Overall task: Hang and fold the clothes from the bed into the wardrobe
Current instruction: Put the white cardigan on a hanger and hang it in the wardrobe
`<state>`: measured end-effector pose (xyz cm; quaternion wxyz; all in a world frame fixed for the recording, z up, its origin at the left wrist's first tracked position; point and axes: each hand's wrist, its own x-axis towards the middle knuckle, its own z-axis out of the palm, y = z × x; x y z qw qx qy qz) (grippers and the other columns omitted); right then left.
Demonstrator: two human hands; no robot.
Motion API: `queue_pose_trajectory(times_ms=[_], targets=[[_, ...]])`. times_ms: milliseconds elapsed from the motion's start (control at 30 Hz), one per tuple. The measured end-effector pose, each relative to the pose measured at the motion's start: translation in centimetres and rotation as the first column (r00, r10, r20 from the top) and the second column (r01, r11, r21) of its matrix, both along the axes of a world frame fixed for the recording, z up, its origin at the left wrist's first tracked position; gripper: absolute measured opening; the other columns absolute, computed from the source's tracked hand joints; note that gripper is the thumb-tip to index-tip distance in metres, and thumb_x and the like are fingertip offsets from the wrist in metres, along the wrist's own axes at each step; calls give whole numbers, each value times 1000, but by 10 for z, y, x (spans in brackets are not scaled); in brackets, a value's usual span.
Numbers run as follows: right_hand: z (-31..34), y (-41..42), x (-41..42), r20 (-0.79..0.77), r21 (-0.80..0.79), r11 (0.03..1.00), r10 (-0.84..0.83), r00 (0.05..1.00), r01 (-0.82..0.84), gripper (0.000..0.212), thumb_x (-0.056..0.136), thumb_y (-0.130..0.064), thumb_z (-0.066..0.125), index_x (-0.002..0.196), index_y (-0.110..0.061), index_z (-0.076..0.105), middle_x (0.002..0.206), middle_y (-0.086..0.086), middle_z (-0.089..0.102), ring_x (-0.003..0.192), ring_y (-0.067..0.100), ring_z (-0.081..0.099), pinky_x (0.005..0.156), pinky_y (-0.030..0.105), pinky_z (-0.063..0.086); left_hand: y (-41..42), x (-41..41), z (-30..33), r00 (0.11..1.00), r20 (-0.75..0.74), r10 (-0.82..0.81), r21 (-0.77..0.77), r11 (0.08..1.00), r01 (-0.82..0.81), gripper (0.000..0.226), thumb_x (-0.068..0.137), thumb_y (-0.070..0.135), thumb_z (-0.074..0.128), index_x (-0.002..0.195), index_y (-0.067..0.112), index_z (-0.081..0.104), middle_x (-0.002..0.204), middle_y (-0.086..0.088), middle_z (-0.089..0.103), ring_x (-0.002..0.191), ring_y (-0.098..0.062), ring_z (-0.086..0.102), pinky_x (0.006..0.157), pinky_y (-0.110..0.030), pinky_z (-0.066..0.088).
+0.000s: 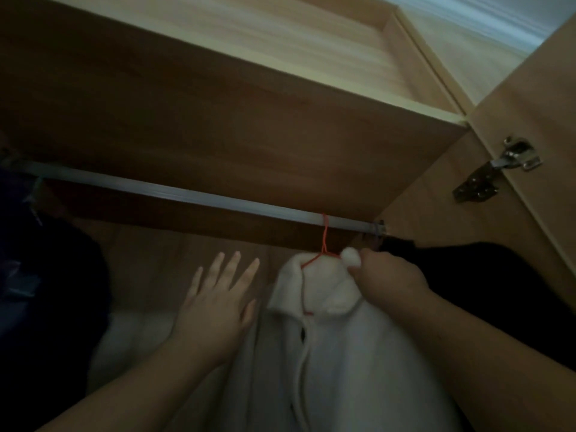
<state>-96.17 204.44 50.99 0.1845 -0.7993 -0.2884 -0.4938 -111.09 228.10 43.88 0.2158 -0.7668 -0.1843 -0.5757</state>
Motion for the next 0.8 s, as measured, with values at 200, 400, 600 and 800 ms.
queue_pose_trajectory(times_ms=[200, 400, 600, 800], targets=[[-36, -8, -45, 72, -7, 992, -129, 989, 130, 61, 99, -57, 34, 146, -19, 29, 122, 10, 58, 101, 31, 61, 66, 36, 39, -15, -22, -27, 993, -8, -118, -34, 993, 117, 75, 84, 61, 5, 156, 40, 5, 166, 2, 13, 153, -23, 6, 121, -45, 13], [-129, -48, -102, 121, -113, 962, -236, 964, 249, 70, 98, -50, 33, 158, -28, 6, 167, 5, 3, 152, 29, 2, 119, 53, 12, -93, -48, -101, 932, -73, -355, -53, 935, 352, 69, 91, 59, 20, 155, 40, 6, 165, 3, 16, 152, -22, 10, 121, -48, 20], [-273, -142, -176, -9, -119, 944, -312, 950, 309, 70, 92, -51, 38, 157, -30, 23, 165, 2, 20, 153, 27, 7, 121, 53, 9, -179, -65, -201, 808, -148, -571, -101, 821, 562, 71, 88, 53, 39, 155, 30, 29, 159, -7, 33, 147, -31, 27, 110, -54, 36], [-413, -269, -283, -234, -237, 879, -465, 854, 414, 71, 97, -52, 34, 158, -35, 2, 167, -2, 1, 153, 24, -10, 121, 51, -1, -306, -116, -349, 547, -410, -729, -319, 677, 663, 72, 91, 57, 30, 157, 32, 16, 163, -9, 23, 151, -33, 15, 117, -56, 25]])
